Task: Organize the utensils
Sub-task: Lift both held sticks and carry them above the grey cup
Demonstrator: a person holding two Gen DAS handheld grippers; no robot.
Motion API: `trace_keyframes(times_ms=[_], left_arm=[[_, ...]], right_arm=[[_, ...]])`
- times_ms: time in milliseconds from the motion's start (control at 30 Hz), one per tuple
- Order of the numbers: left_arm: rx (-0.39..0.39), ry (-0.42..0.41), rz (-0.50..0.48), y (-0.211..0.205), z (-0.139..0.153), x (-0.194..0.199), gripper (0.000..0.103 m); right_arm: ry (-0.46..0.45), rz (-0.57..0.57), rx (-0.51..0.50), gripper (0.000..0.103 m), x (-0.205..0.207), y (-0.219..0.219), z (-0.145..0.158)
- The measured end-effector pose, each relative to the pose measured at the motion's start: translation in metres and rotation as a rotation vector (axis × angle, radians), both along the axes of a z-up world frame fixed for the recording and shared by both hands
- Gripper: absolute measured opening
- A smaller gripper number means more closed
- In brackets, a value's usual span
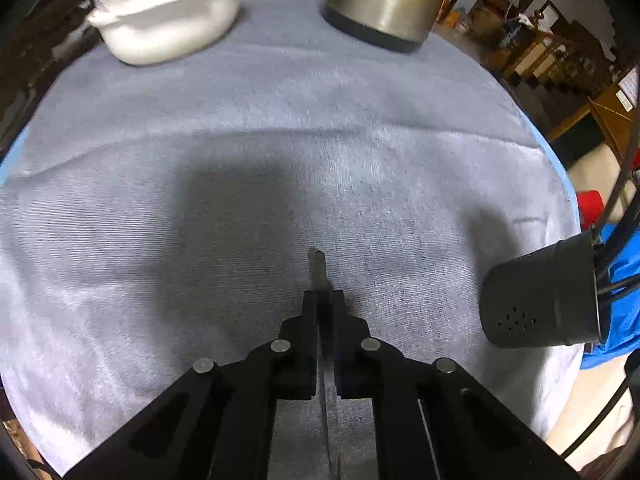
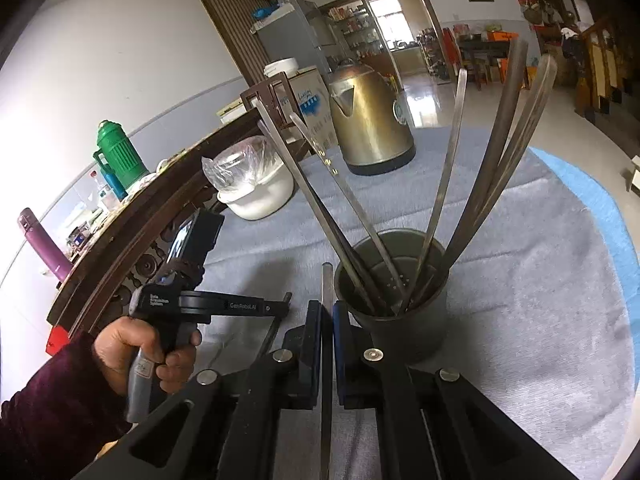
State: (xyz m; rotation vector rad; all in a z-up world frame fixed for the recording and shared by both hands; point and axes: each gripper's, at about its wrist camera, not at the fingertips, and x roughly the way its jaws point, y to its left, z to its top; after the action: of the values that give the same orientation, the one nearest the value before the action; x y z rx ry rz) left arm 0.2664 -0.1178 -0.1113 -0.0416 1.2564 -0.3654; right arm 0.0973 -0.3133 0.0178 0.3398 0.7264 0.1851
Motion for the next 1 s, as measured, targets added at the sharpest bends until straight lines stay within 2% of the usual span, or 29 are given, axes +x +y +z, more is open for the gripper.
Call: trace_keyframes(times_ms=[133, 300, 567, 700, 1000], left_arm=[[-0.012, -0.085, 0.009, 0.005, 0.022, -0.017, 0.006], [-0.024, -0.225, -0.005, 0.010, 0.067, -0.054, 0.006], [-0.027, -0.400, -0.013, 0.007, 0.124, -0.099, 0.006], [-0.007, -0.482, -0.016, 0.005, 0.143, -0.121, 0.006], [0.000, -0.587, -0.023, 0.005, 0.172, -0.151, 0.006]], right_arm=[[-0.016, -0.002, -0.007, 0.006, -0.006, 0.001, 0.008], [-0.050, -0.005, -0.007, 0.006, -0.015, 0.005, 0.017], [-0.091, -0.013, 0.008, 0.006, -0.026, 0.010, 0.030], [-0.122, -0.016, 0.012, 0.006, -0.035, 0.012, 0.038], [-0.188, -0.030, 0.017, 0.006, -0.054, 0.013, 0.057]])
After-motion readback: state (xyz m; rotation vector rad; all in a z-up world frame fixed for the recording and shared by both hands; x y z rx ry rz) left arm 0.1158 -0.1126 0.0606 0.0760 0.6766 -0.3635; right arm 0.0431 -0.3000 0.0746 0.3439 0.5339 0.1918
